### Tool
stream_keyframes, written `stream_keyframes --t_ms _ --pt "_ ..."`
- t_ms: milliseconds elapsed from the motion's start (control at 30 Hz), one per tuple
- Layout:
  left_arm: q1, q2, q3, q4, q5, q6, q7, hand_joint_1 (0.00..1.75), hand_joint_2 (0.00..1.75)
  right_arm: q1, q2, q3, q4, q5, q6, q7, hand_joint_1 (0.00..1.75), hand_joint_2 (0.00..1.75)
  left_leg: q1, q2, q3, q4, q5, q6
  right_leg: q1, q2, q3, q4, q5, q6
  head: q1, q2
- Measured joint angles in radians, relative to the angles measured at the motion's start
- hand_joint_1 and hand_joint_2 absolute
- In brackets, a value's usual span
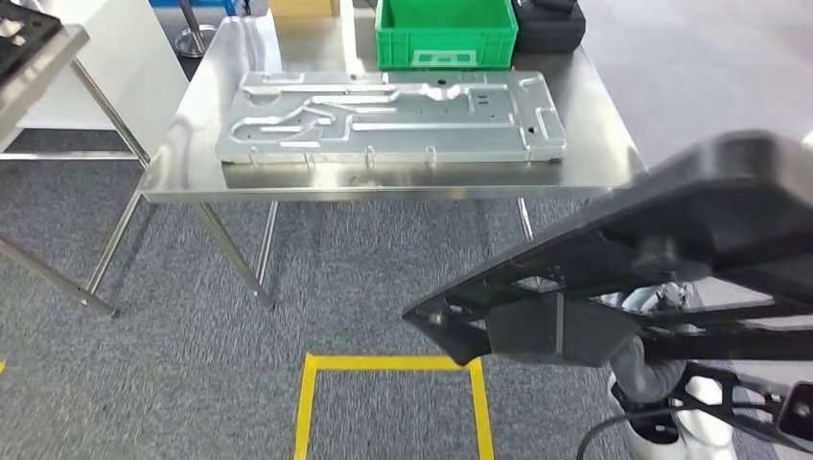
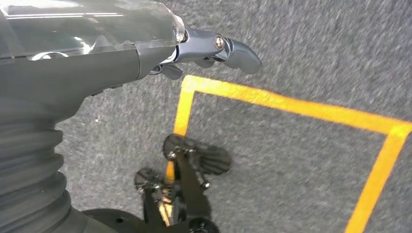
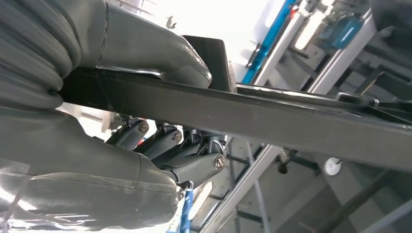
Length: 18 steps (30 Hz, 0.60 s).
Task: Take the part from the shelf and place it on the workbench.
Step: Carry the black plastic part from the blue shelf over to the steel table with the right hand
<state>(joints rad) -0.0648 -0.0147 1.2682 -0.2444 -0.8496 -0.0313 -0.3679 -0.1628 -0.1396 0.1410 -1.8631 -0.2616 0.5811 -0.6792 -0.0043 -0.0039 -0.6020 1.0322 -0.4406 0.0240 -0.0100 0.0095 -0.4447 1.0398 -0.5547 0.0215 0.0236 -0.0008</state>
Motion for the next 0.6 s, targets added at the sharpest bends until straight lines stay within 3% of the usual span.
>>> stream_keyframes --t_ms 67,100,167,233,267,367,400,467,533,600 --pt "-0.004 0.000 0.000 0.000 0.000 0.000 0.000 0.00 1.75 -0.002 0.001 -0.002 -0.009 0.000 0.003 -0.005 1.75 1.75 0.004 -0.001 0.032 -0.012 -0.008 0.011 -0.002 -0.002 -0.035 0.077 -0.004 0.007 0.002 0.000" --pt "-0.006 0.000 0.001 0.000 0.000 0.001 0.000 0.00 1.75 -0.003 0.001 -0.004 -0.011 -0.001 0.004 -0.008 1.75 1.75 0.005 -0.001 0.041 -0.016 -0.013 0.015 -0.004 -0.003 -0.069 0.129 -0.016 0.009 0.004 0.000" --pt "-0.007 0.000 0.001 0.000 0.001 0.002 0.001 0.00 1.75 0.001 0.001 -0.006 -0.012 -0.002 0.011 -0.009 1.75 1.75 0.006 -0.001 0.059 -0.019 -0.030 0.018 -0.005 -0.004 -0.166 0.235 -0.067 0.016 0.006 0.000" --pt "-0.005 0.000 0.001 0.000 0.001 0.002 0.002 0.00 1.75 0.006 0.001 -0.008 -0.012 -0.006 0.017 -0.010 1.75 1.75 0.006 -0.001 0.084 -0.019 -0.052 0.016 -0.006 -0.005 -0.228 0.253 -0.089 0.020 0.006 0.000" --pt "-0.004 0.000 0.002 0.000 0.001 0.003 0.003 0.00 1.75 0.007 0.001 -0.010 -0.012 -0.009 0.018 -0.010 1.75 1.75 0.006 0.000 0.098 -0.019 -0.064 0.013 -0.006 -0.006 -0.233 0.215 -0.061 0.019 0.006 0.000" --pt "-0.004 -0.001 0.002 0.000 0.002 0.004 0.003 0.00 1.75 0.008 0.002 -0.015 -0.011 -0.013 0.021 -0.010 1.75 1.75 0.005 0.003 0.140 -0.020 -0.101 0.001 -0.002 -0.025 -0.210 0.049 0.091 0.006 0.007 0.000" --pt "-0.004 0.000 0.002 0.000 0.001 0.004 0.003 0.00 1.75 0.009 0.002 -0.016 -0.011 -0.013 0.023 -0.010 1.75 1.75 0.003 0.005 0.149 -0.023 -0.111 -0.005 0.001 -0.029 -0.203 0.022 0.118 0.001 0.007 0.000" --pt "-0.005 0.000 0.002 0.000 0.001 0.004 0.001 0.00 1.75 0.008 0.004 -0.020 -0.013 -0.011 0.026 -0.011 1.75 1.75 0.001 0.007 0.164 -0.022 -0.114 -0.020 0.002 -0.024 -0.189 0.007 0.117 -0.012 0.008 0.000" --pt "-0.008 0.000 0.002 -0.001 -0.001 0.004 -0.001 0.00 1.75 0.008 0.008 -0.022 -0.018 -0.003 0.028 -0.012 1.75 1.75 0.002 0.009 0.158 0.022 -0.101 -0.031 -0.002 -0.016 -0.163 -0.006 0.112 -0.028 0.007 0.000" --pt "-0.011 0.001 0.002 -0.001 -0.002 0.003 -0.002 0.00 1.75 0.007 0.012 -0.023 -0.021 0.002 0.029 -0.012 1.75 1.75 0.005 0.008 0.093 0.132 -0.104 -0.039 -0.004 -0.013 -0.135 -0.016 0.098 -0.040 0.004 0.000"
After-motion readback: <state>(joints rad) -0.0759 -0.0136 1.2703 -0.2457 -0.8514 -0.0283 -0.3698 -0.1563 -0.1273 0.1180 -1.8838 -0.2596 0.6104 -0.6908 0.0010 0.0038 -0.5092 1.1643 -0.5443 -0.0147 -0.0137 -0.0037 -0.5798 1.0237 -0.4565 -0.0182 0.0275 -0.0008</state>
